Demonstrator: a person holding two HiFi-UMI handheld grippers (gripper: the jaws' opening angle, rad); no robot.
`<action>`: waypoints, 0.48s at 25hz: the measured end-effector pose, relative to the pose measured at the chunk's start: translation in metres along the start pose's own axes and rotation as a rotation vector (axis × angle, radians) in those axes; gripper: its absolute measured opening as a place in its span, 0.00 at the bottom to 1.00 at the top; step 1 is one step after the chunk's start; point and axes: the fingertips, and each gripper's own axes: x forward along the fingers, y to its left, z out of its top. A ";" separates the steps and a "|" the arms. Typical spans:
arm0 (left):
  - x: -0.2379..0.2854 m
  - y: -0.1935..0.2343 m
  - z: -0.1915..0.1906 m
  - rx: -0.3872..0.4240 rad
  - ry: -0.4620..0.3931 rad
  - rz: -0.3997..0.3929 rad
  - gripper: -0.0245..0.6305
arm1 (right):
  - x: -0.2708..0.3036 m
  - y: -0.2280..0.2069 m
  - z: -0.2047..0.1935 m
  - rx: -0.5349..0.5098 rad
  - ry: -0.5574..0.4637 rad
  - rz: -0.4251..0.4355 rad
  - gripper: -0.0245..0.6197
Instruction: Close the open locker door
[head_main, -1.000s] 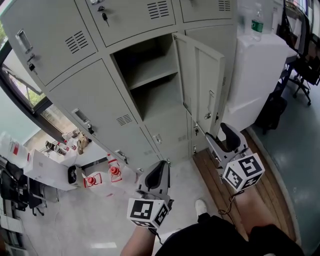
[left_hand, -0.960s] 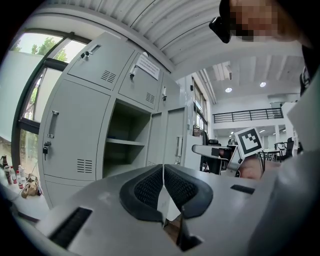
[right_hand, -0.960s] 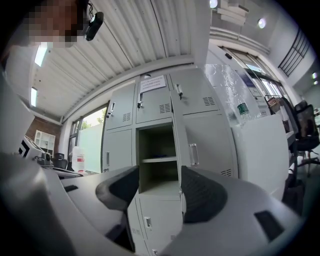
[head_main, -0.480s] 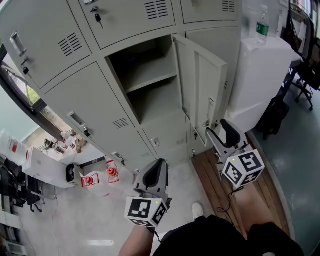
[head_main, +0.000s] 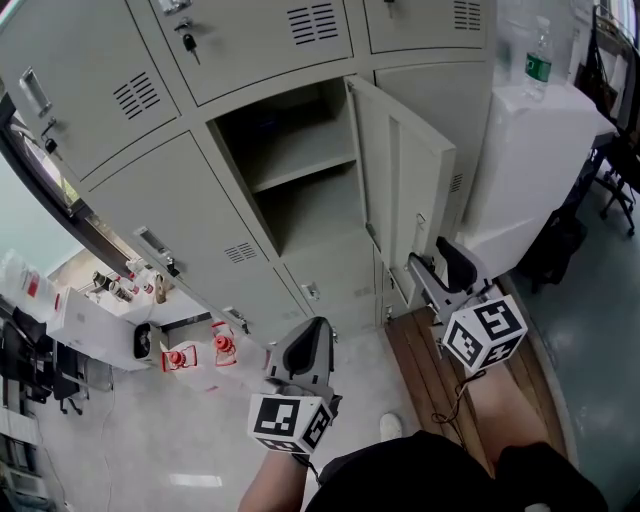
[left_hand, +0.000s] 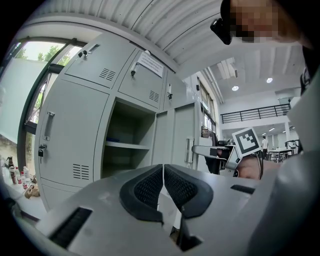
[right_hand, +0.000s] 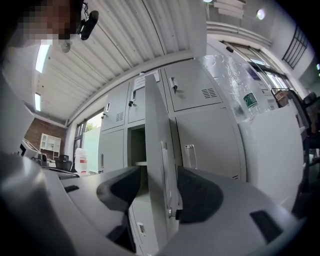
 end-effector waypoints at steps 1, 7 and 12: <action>0.002 -0.001 0.001 0.000 -0.003 0.005 0.07 | 0.001 -0.001 0.000 -0.002 0.000 0.008 0.48; 0.010 -0.005 0.004 0.010 -0.009 0.021 0.07 | 0.007 -0.002 0.003 0.000 -0.001 0.054 0.46; 0.012 -0.007 0.003 0.006 -0.010 0.034 0.07 | 0.011 0.001 0.002 -0.013 0.013 0.092 0.42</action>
